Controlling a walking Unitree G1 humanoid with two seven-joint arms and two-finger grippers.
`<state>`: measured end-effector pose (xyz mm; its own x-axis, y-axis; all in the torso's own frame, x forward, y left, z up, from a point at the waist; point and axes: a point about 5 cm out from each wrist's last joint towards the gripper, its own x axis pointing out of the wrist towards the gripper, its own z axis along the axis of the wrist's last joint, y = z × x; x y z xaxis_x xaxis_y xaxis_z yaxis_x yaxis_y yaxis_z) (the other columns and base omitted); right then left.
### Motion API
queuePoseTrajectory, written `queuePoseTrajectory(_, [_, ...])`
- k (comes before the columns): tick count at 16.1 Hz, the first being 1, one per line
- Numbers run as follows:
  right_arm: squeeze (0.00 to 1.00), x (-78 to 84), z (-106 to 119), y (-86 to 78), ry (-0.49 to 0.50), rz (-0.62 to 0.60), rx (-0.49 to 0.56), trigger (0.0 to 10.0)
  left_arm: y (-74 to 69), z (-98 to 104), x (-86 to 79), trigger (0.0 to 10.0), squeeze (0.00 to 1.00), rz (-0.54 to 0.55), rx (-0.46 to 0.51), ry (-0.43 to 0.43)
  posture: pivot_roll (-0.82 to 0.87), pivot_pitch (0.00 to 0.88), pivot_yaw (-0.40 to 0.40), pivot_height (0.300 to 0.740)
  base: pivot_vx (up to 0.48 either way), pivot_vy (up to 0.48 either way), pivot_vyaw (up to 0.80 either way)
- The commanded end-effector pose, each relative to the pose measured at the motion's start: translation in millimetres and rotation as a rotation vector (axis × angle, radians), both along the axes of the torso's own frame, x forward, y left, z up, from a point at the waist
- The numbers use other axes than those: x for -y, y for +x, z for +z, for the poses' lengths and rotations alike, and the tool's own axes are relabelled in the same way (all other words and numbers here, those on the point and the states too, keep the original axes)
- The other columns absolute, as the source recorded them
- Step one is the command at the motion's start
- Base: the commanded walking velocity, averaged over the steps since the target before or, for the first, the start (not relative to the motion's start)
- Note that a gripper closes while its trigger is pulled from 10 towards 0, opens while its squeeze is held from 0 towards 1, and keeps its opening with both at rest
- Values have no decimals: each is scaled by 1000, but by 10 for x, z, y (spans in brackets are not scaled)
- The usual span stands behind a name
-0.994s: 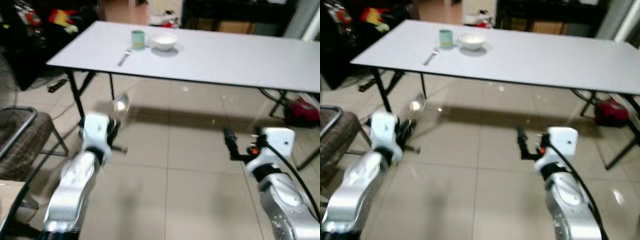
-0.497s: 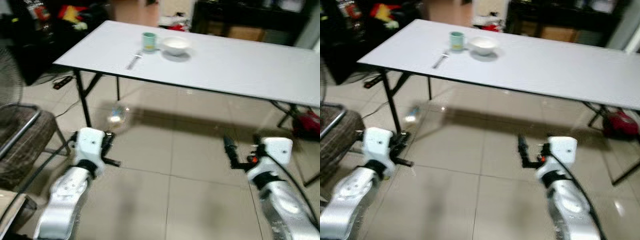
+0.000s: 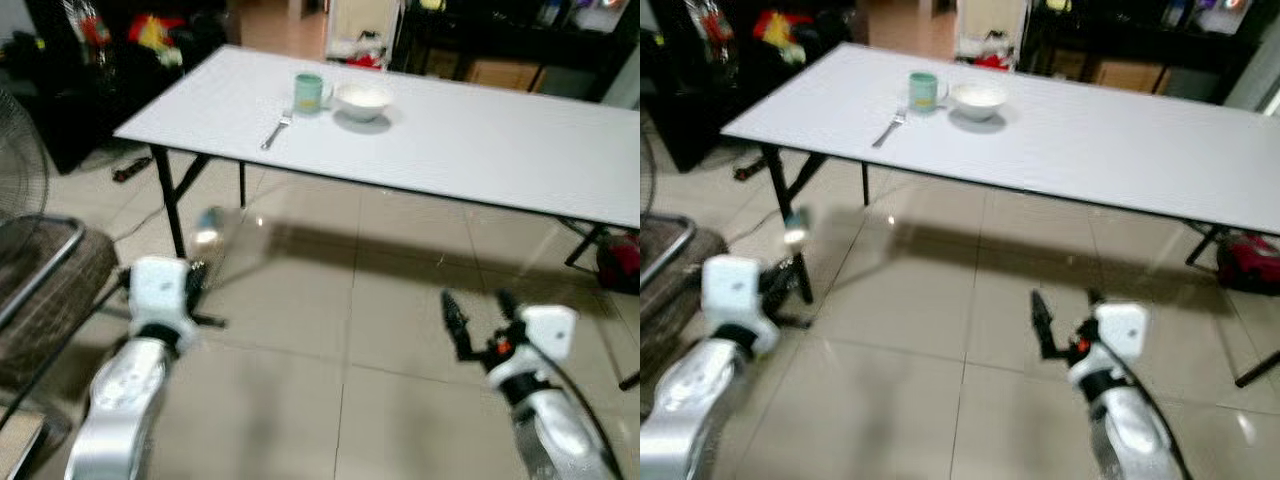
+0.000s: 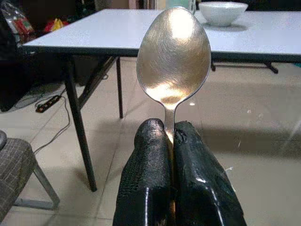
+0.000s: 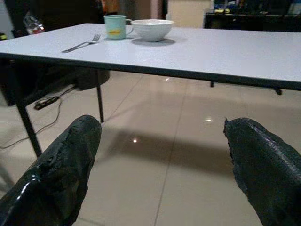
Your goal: Setting the table
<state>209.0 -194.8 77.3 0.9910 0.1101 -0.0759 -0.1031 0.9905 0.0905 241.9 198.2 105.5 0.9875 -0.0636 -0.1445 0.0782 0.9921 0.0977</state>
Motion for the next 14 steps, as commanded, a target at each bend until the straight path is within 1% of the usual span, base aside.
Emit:
queuePoseTrajectory(1, [0, 124, -6, 9, -53, -38, 11, 10000, 46, 61, 94, 10000, 0, -29, 30, -11, -97, 0, -63, 740, 262, 0, 0])
queuePoseTrajectory(2, [0, 148, -10, 27, -71, -48, 11, 10000, 49, 70, 98, 10000, 0, -30, 33, -11, -94, 0, -65, 740, 266, 0, 0])
queuePoseTrajectory(4, [0, 154, 52, 88, -45, -61, 22, 10000, 57, 85, 91, 10000, 0, -30, 42, -3, -87, 0, -75, 740, 268, 0, 0])
queuePoseTrajectory(7, [0, 78, 153, 118, -26, -49, 50, 10000, 80, 119, 103, 10000, 0, -33, 53, 3, -82, 0, -81, 740, 268, 0, 0])
queuePoseTrajectory(10, [0, 30, 218, 148, -4, -36, 71, 10000, 111, 151, 184, 10000, 0, -78, 65, 14, -81, 0, -78, 740, 264, 0, 0])
queuePoseTrajectory(11, [0, 20, 262, 153, 7, -32, 82, 10000, 123, 160, 212, 10000, 0, -94, 65, 11, -85, 0, -74, 740, 274, 0, -800])
queuePoseTrajectory(14, [0, 24, 274, 141, 16, -34, 79, 10000, 140, 164, 235, 10000, 0, -105, 66, 12, -90, 0, -69, 740, 291, 0, -800])
